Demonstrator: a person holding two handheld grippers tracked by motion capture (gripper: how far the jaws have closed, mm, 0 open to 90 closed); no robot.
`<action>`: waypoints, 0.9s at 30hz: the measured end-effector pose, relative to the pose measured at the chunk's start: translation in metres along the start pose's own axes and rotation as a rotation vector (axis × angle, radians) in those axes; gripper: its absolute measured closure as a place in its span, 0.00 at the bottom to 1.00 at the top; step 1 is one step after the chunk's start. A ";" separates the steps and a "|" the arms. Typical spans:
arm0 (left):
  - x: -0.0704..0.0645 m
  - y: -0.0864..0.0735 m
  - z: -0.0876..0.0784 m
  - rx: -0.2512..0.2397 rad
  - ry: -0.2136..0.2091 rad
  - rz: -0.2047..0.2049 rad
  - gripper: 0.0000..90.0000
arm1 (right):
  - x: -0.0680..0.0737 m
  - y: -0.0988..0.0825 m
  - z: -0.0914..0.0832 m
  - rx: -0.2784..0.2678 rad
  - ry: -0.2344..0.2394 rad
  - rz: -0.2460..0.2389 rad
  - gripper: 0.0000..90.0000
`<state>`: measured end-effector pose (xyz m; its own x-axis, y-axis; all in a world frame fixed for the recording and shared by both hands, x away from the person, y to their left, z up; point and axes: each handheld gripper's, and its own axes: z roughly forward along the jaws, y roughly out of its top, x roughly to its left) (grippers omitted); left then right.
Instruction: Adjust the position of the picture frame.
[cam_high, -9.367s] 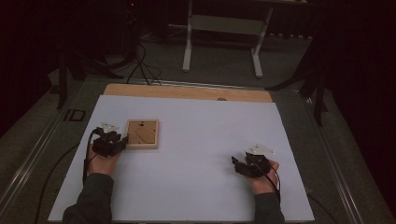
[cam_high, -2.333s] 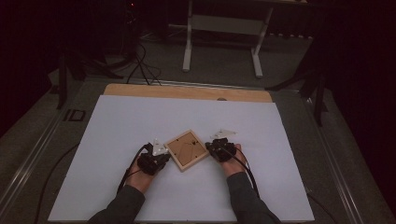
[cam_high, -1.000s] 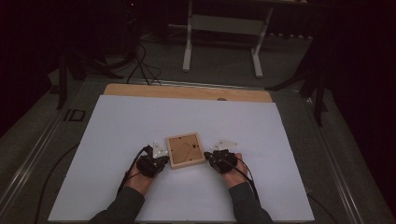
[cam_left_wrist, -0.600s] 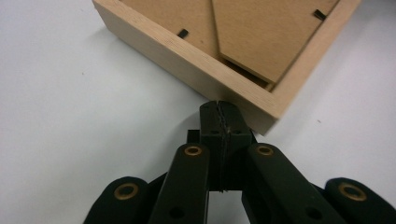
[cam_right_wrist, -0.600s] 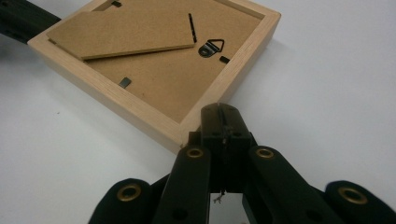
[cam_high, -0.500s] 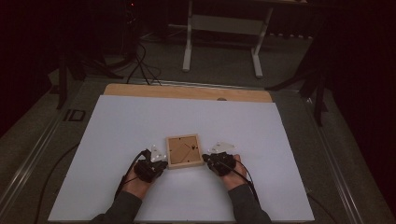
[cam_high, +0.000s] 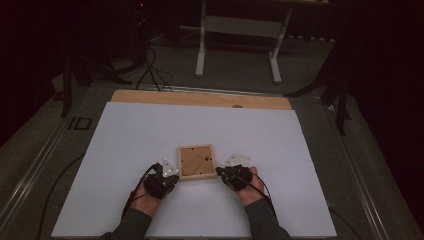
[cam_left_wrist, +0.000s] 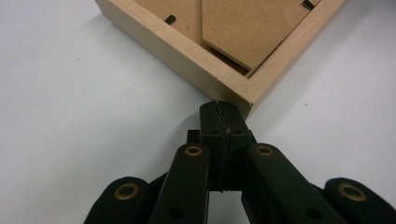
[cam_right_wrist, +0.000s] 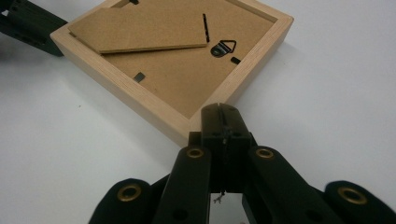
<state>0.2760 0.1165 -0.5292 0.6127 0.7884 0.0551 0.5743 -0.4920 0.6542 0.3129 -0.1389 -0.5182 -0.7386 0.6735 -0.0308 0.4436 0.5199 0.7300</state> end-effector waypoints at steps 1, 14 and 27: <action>0.000 0.000 0.000 0.000 0.004 -0.003 1.00 | 0.000 0.000 0.000 0.001 0.002 0.003 1.00; 0.010 0.011 0.012 -0.011 0.031 -0.032 1.00 | -0.006 0.002 0.005 -0.016 -0.020 0.045 1.00; 0.017 0.014 0.017 -0.027 0.038 -0.062 1.00 | -0.012 0.005 0.011 -0.033 -0.016 0.082 1.00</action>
<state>0.3037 0.1166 -0.5319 0.5548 0.8310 0.0417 0.5954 -0.4315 0.6777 0.3294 -0.1387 -0.5217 -0.6923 0.7213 0.0196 0.4850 0.4451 0.7528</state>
